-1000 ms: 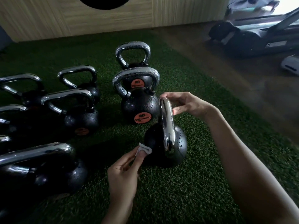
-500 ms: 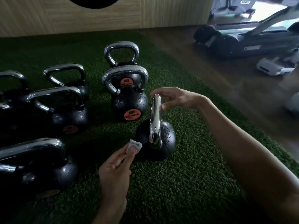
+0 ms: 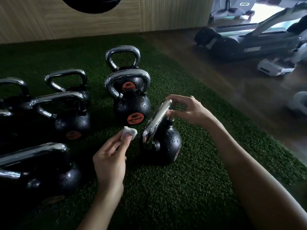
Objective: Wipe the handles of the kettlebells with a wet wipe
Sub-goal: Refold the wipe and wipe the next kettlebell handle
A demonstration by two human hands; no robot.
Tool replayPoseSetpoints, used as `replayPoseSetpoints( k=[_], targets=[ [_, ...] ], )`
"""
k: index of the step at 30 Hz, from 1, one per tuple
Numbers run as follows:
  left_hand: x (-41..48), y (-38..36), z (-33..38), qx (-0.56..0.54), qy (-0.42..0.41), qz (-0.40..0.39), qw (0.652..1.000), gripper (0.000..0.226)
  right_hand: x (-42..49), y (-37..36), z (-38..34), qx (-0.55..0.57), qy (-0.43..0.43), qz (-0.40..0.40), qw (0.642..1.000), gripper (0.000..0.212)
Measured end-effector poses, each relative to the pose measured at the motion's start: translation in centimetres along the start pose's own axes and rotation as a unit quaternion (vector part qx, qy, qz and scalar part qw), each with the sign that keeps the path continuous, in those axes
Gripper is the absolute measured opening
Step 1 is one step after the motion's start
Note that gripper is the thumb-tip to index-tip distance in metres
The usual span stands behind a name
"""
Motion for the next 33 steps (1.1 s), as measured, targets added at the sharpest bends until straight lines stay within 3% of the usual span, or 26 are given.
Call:
replayPoseSetpoints(
  k=[2, 8, 10, 12, 13, 16, 21, 25, 26, 28, 30, 33],
  targets=[
    [0.6, -0.2, 0.7, -0.003, -0.023, -0.011, 1.0, 0.027, -1.3, 0.1, 0.2, -0.036, -0.014, 0.056, 0.998, 0.073],
    [2.0, -1.6, 3.8, 0.088, -0.153, -0.094, 0.98, 0.017, -4.2, 0.2, -2.1, 0.023, -0.018, 0.152, 0.988, 0.074],
    [2.7, -3.0, 4.9, 0.11, -0.189, -0.155, 0.963, 0.015, -5.8, 1.0, -4.1, 0.142, 0.008, 0.199, 0.97, 0.059],
    [3.2, -4.4, 6.1, 0.146, -0.218, -0.19, 0.946, 0.023, -6.8, 1.0, -5.9, 0.31, 0.02, 0.158, 0.937, 0.043],
    [3.2, -5.0, 6.7, 0.174, -0.237, -0.19, 0.937, 0.024, -7.1, 0.7, -6.5, 0.341, 0.02, 0.134, 0.93, 0.04],
    [2.9, -6.9, 8.1, 0.248, -0.289, -0.207, 0.901, 0.019, -7.6, 0.1, -7.0, 0.346, 0.032, 0.111, 0.931, 0.036],
    [3.3, -8.6, 8.5, 0.324, -0.343, -0.246, 0.847, 0.016, -8.6, 0.2, -6.6, 0.437, 0.04, 0.081, 0.895, 0.038],
    [4.7, -9.7, 8.0, 0.38, -0.279, -0.403, 0.785, 0.025, -9.1, -0.2, -5.0, 0.418, 0.016, 0.084, 0.904, 0.037],
    [5.4, -9.7, 8.0, 0.397, -0.259, -0.43, 0.769, 0.032, -9.3, -0.2, -4.6, 0.418, 0.002, 0.098, 0.903, 0.036],
    [7.4, -9.7, 8.6, 0.435, -0.253, -0.404, 0.764, 0.034, -9.8, -0.2, -3.3, 0.422, -0.032, 0.177, 0.888, 0.032],
    [9.1, -10.8, 8.9, 0.483, -0.259, -0.35, 0.76, 0.027, -10.0, -0.6, -1.2, 0.436, -0.083, 0.305, 0.842, 0.031],
    [10.1, -13.8, 7.9, 0.53, -0.171, -0.388, 0.734, 0.034, -9.4, -2.8, 0.8, 0.464, -0.152, 0.412, 0.769, 0.029]
  ],
)
Point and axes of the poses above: each hand's wrist, its own x-axis towards the middle knuckle, its own y-axis out of the back of the hand, z = x × y, the point moved 5 cm from there along x, towards the middle knuckle, and after that the axes turned 3 degrees about x, right-handed, at the moved point
